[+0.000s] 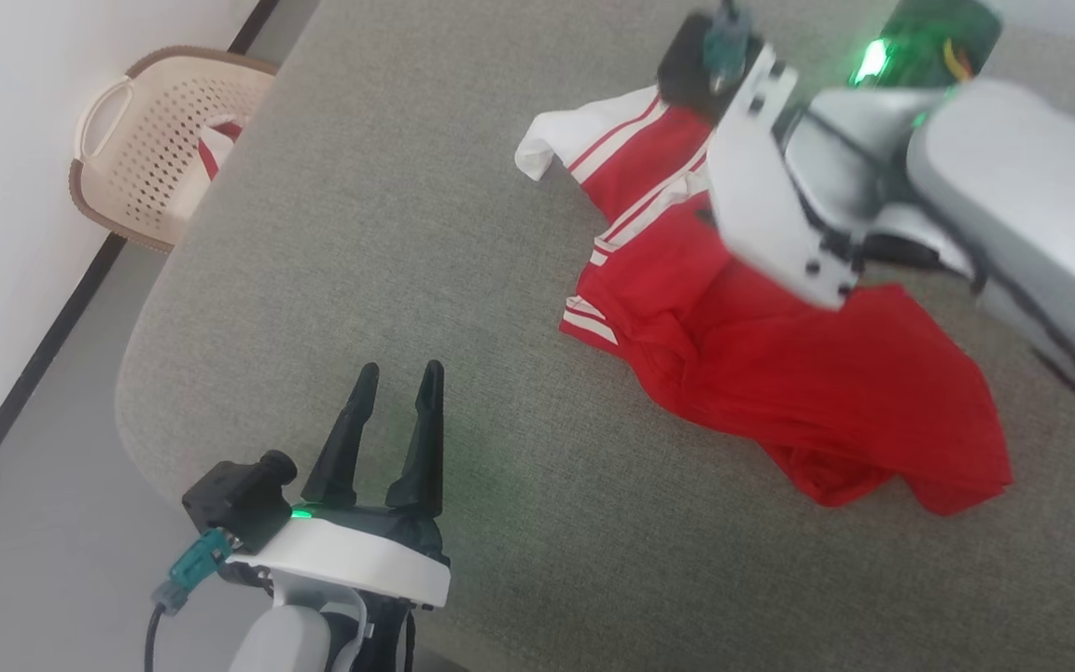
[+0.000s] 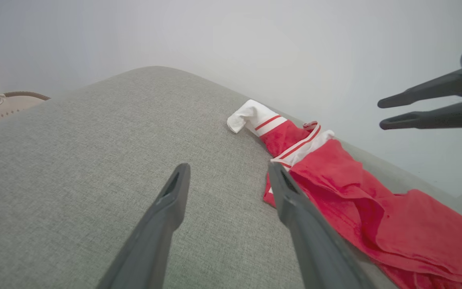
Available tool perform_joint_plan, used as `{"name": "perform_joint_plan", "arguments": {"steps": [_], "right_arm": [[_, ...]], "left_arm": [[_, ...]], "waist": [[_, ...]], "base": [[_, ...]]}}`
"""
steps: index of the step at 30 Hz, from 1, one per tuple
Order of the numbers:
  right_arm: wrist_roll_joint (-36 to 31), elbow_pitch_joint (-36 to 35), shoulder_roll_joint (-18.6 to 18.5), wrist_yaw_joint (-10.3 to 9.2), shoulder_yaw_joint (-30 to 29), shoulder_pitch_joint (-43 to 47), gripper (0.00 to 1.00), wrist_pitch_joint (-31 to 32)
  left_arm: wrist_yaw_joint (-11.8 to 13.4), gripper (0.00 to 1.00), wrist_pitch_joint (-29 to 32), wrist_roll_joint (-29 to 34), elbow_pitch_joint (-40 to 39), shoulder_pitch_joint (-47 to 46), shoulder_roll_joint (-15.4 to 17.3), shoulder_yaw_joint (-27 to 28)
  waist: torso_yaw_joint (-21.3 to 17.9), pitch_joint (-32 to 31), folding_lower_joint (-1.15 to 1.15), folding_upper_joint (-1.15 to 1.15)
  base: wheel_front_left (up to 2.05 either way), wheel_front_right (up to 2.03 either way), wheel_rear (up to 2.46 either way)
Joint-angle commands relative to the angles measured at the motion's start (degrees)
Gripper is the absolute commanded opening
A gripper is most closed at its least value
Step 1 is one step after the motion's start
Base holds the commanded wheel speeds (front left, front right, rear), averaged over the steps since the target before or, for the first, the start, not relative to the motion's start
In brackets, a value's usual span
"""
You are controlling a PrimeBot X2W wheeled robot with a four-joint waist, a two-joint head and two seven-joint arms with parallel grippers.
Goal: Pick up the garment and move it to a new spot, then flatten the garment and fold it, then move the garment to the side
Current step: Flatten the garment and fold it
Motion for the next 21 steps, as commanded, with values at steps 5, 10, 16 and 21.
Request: {"name": "perform_joint_plan", "arguments": {"steps": [5, 10, 16, 21], "right_arm": [[0.5, 3.8, 2.6, -0.01, 1.6, -2.3, 1.00, 2.1], [-3.1, 3.1, 3.5, -0.03, 1.4, -0.7, 1.00, 5.7], [-5.5, 3.2, 3.8, -0.02, 1.5, 0.5, 1.00, 5.6], [-6.2, 3.2, 3.2, -0.02, 1.5, 0.8, 0.00, 4.7]], "left_arm": [[0.8, 1.00, -0.3, -1.5, -1.3, 0.0, -0.2, -1.0], [1.1, 1.00, -0.3, -2.9, -1.9, -1.4, -0.1, -1.7], [1.0, 1.00, -0.3, -3.7, -1.9, -1.7, -0.1, -2.1], [0.8, 1.00, -0.3, -4.0, -1.4, -2.3, -0.1, -2.1]], "waist": [[0.4, 2.5, 0.00, 0.00], [0.8, 4.4, 0.00, 0.00], [1.4, 6.2, 0.00, 0.00], [1.5, 6.9, 0.00, 0.00]], "base": [[0.00, 0.00, 0.00], [0.00, 0.00, 0.00], [0.00, 0.00, 0.00], [0.00, 0.00, 0.00]]}}
